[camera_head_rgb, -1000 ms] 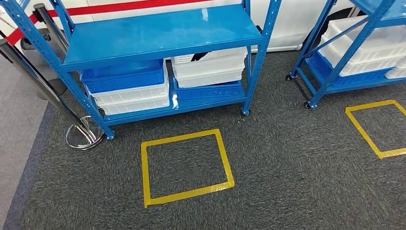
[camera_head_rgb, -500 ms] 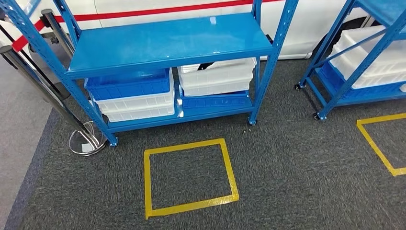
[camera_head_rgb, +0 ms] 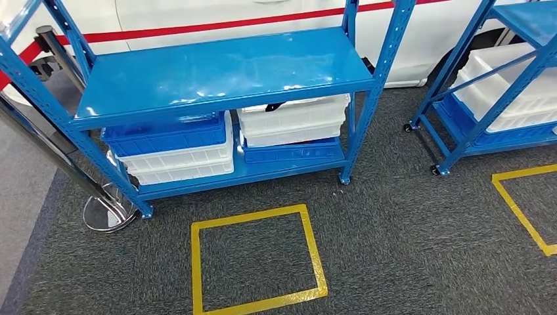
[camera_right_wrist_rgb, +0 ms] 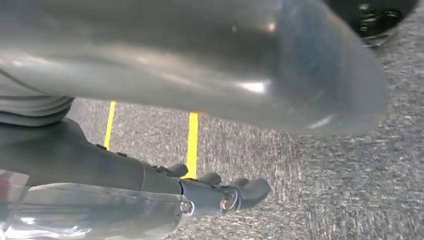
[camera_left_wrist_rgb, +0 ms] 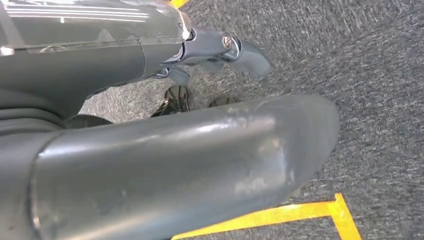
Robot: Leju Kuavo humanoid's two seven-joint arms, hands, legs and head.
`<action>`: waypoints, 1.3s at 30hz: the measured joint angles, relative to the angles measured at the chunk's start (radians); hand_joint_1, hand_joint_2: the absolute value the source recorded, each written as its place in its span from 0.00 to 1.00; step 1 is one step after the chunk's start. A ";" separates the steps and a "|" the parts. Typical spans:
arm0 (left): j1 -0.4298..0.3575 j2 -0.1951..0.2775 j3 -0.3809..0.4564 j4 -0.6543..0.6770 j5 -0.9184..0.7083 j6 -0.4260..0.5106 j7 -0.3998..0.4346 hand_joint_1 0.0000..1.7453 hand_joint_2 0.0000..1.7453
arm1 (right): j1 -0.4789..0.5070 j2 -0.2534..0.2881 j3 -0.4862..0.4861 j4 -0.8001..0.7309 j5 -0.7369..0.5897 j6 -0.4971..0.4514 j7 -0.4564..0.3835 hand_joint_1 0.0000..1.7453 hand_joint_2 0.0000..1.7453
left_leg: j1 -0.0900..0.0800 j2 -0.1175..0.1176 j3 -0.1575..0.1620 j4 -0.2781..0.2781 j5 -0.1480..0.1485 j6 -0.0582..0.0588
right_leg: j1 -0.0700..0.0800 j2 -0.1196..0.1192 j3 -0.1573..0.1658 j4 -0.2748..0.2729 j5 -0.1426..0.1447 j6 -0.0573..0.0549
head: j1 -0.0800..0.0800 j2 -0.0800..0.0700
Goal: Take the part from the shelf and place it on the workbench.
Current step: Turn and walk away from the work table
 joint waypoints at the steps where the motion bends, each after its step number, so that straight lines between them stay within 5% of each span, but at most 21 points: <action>1: -0.001 0.000 0.000 0.000 0.000 0.000 0.000 0.00 0.00 | -0.002 0.000 0.000 0.000 0.001 0.000 0.000 0.00 0.00 | 0.000 -0.002 0.015 -0.008 -0.005 0.006 | -0.001 -0.001 0.002 0.013 0.007 0.008 | -0.001 0.000; 4: -0.007 0.000 -0.002 0.000 0.000 -0.001 0.001 0.00 0.00 | -0.008 0.000 0.000 0.000 0.002 0.000 0.001 0.00 0.00 | 0.005 -0.007 0.062 -0.032 -0.020 0.025 | -0.003 -0.001 -0.064 0.140 0.024 0.022 | 0.002 0.000; 7: -0.009 -0.001 -0.003 0.000 0.000 -0.001 0.001 0.00 0.00 | -0.010 0.000 -0.001 0.000 0.002 0.000 0.001 0.00 0.00 | 0.005 -0.009 0.095 -0.037 -0.050 0.030 | -0.004 -0.001 -0.180 0.265 -0.059 0.028 | 0.003 0.000; 9: -0.007 -0.002 -0.003 0.000 0.000 -0.001 0.002 0.00 0.00 | -0.006 0.000 -0.003 0.000 0.003 0.000 0.001 0.00 0.00 | 0.005 -0.014 0.127 -0.037 -0.076 0.027 | -0.003 -0.001 -0.220 0.252 -0.077 0.032 | 0.003 0.000; 10: -0.006 -0.002 -0.003 0.000 0.000 0.000 0.003 0.00 0.00 | -0.003 -0.001 -0.004 0.000 0.003 0.000 0.001 0.00 0.00 | 0.005 -0.017 0.146 -0.037 -0.090 0.025 | -0.003 -0.001 -0.224 0.211 -0.053 0.031 | 0.003 0.000; 12: -0.004 -0.004 -0.004 0.000 0.001 0.000 0.004 0.00 0.00 | 0.005 -0.002 -0.008 0.000 0.004 0.000 0.001 0.00 0.00 | 0.004 -0.019 0.178 -0.035 -0.121 0.018 | 0.001 0.000 -0.224 0.104 0.061 0.020 | 0.003 0.000; 14: -0.005 -0.005 -0.004 0.000 0.001 0.000 0.005 0.00 0.00 | 0.007 -0.004 -0.011 0.000 0.004 0.000 0.001 0.00 0.00 | 0.002 -0.021 0.201 -0.039 -0.146 0.007 | 0.007 0.002 -0.222 0.044 0.141 0.006 | 0.003 0.000; 16: -0.008 -0.005 -0.005 0.000 0.001 0.000 0.006 0.00 0.00 | 0.003 -0.004 -0.013 0.000 0.004 0.000 0.002 0.00 0.00 | 0.001 -0.022 0.212 -0.033 -0.144 -0.005 | 0.008 0.003 -0.205 0.030 0.139 -0.006 | 0.002 0.000; 18: -0.011 -0.004 -0.006 0.000 0.002 0.000 0.006 0.00 0.00 | 0.003 -0.003 -0.014 0.000 0.005 0.000 0.002 0.00 0.00 | 0.002 -0.018 0.186 0.034 -0.113 -0.015 | 0.005 0.002 -0.172 0.007 0.129 -0.018 | -0.001 0.000; 20: -0.012 -0.003 -0.006 0.000 0.002 0.001 0.006 0.00 0.00 | 0.002 -0.003 -0.015 0.000 0.006 0.000 0.002 0.00 0.00 | 0.007 -0.012 0.113 0.145 -0.113 -0.025 | 0.002 0.001 -0.134 -0.014 0.112 -0.026 | -0.005 0.000; 22: -0.011 -0.003 -0.006 0.000 0.002 0.001 0.007 0.00 0.00 | 0.001 -0.003 -0.016 0.000 0.007 0.000 0.002 0.00 0.00 | 0.013 -0.008 0.036 0.222 -0.176 -0.033 | 0.000 0.001 -0.098 -0.024 0.089 -0.028 | -0.007 0.000; 24: -0.008 -0.003 -0.006 0.000 0.002 0.001 0.007 0.00 0.00 | 0.001 -0.003 -0.016 0.000 0.008 0.000 0.002 0.00 0.00 | 0.017 -0.007 -0.010 0.219 -0.233 -0.038 | 0.000 0.003 -0.059 -0.027 0.061 -0.026 | -0.007 0.000; 25: -0.007 -0.003 -0.006 0.000 0.002 0.001 0.007 0.00 0.00 | 0.001 -0.003 -0.016 0.000 0.009 0.000 0.002 0.00 0.00 | 0.018 -0.006 -0.019 0.187 -0.226 -0.038 | 0.000 0.004 -0.038 -0.027 0.046 -0.025 | -0.007 0.000; 28: -0.001 -0.003 -0.006 0.000 0.002 0.001 0.007 0.00 0.00 | 0.002 -0.002 -0.016 0.001 0.012 0.001 0.002 0.00 0.00 | 0.012 -0.003 -0.025 0.042 -0.049 -0.022 | 0.001 0.005 0.013 -0.025 -0.001 -0.014 | -0.006 0.000; 30: 0.000 -0.003 -0.006 0.000 0.002 0.001 0.007 0.00 0.00 | -0.001 0.000 -0.016 0.002 0.014 0.001 0.002 0.00 0.00 | 0.004 -0.003 -0.018 0.006 0.016 -0.007 | 0.001 0.007 0.036 -0.027 -0.021 0.000 | -0.006 0.000; 33: -0.006 -0.002 -0.006 0.000 0.002 0.001 0.007 0.00 0.00 | -0.008 0.000 -0.017 0.002 0.014 0.001 0.002 0.00 0.00 | 0.005 -0.006 0.023 -0.018 0.005 0.015 | -0.002 0.007 0.033 0.022 -0.003 0.021 | -0.006 0.000; 35: -0.009 -0.002 -0.007 0.000 0.001 0.001 0.007 0.00 0.00 | -0.012 0.000 -0.017 0.002 0.014 0.001 0.002 0.00 0.00 | 0.007 -0.007 0.052 -0.036 -0.003 0.026 | -0.004 0.005 -0.029 0.124 -0.006 0.025 | -0.003 0.000; 37: -0.011 -0.002 -0.007 0.000 0.001 0.001 0.009 0.00 0.00 | -0.013 0.000 -0.017 0.002 0.015 0.002 0.002 0.00 0.00 | 0.007 -0.007 0.074 -0.043 -0.018 0.032 | -0.003 0.004 -0.115 0.220 -0.063 0.028 | -0.003 0.000; 39: -0.009 -0.003 -0.007 0.000 0.002 0.001 0.014 0.00 0.00 | -0.010 0.000 -0.017 0.002 0.016 0.002 0.002 0.00 0.00 | 0.007 -0.010 0.099 -0.044 -0.038 0.032 | -0.003 0.004 -0.171 0.238 -0.112 0.034 | -0.003 0.000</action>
